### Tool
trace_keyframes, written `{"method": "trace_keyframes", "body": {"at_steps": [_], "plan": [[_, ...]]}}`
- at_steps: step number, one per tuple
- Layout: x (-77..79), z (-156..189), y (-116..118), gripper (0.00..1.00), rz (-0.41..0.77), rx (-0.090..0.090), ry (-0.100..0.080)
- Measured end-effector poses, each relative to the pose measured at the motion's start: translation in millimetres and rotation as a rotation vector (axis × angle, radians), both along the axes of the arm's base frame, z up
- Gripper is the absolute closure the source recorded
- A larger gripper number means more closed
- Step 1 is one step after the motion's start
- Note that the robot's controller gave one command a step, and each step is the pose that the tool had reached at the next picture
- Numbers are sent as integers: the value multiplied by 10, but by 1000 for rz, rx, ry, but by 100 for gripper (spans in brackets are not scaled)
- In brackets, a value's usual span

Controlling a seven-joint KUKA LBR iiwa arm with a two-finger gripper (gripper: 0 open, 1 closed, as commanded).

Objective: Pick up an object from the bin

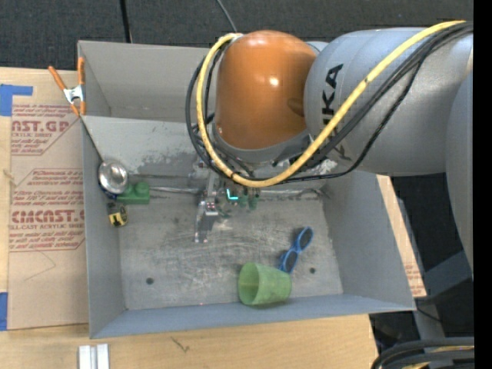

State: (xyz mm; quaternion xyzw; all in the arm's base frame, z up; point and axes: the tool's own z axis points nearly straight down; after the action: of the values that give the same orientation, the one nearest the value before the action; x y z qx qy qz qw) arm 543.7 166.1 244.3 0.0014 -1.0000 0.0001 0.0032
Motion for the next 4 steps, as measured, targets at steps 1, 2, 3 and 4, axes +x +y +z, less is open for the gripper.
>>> {"method": "trace_keyframes", "body": {"at_steps": [1, 2, 3, 4], "plan": [[-635, -1055, -346, 0, 19, -2, 5], [-235, -1747, -754, 0, -22, 5, -14], [-534, -1714, -1924, 0, -16, 1, -21], [-441, -1726, -2543, 0, 222, 1, -13]]}}
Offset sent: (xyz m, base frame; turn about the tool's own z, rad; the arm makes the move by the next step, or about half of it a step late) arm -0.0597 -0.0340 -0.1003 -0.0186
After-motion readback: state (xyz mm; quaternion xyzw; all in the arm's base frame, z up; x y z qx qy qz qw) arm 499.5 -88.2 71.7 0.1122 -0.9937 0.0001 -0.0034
